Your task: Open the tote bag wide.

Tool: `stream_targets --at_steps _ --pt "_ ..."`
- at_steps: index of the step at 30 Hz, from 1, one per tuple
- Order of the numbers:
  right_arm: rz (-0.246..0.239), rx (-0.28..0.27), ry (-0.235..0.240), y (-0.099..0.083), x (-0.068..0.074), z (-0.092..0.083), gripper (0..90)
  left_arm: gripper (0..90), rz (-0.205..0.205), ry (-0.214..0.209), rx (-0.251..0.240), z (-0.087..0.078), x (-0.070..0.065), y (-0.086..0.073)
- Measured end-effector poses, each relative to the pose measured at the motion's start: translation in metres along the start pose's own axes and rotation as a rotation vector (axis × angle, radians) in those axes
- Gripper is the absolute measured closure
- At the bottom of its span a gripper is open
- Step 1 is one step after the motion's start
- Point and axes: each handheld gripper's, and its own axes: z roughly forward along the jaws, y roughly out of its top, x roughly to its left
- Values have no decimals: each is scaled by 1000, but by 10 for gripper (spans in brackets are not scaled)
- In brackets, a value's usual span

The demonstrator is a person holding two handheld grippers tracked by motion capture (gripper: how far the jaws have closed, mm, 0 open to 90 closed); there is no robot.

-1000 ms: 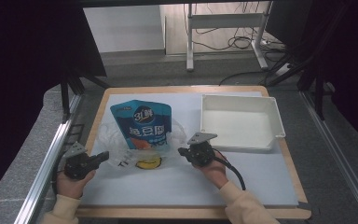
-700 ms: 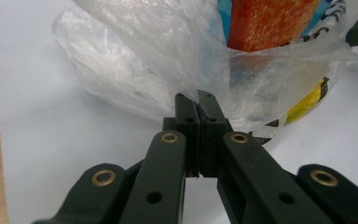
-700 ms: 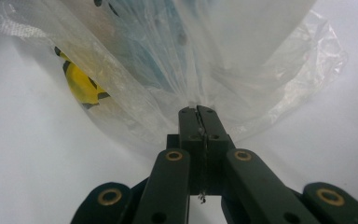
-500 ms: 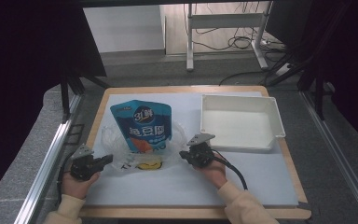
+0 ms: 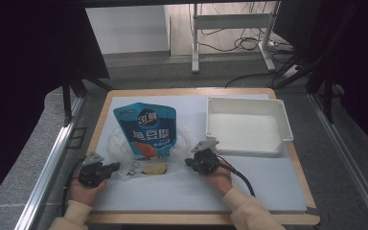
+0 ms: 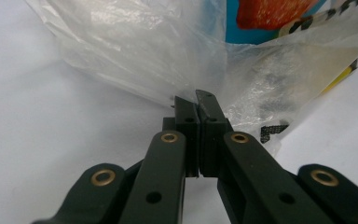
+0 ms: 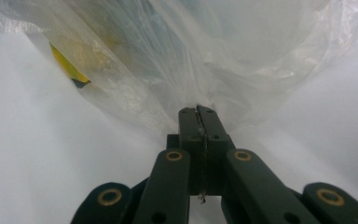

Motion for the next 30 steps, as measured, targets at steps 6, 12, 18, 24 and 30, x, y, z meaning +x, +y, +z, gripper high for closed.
stream_targets --at_steps 6,12,18,24,30 --pt "6 -2 2 -1 0 -1 891 892 8 5 9 4 -1 0" --pt "3 -4 1 -1 0 -1 891 890 -5 -4 17 7 0 -2" --pt "3 -6 2 -2 -1 -1 889 890 -22 -13 18 8 2 -3" --pt "7 -9 3 -2 -1 -2 887 887 -22 -12 24 9 2 -3" --pt "12 -46 20 -1 1 -13 747 885 -16 -9 26 9 2 -4"
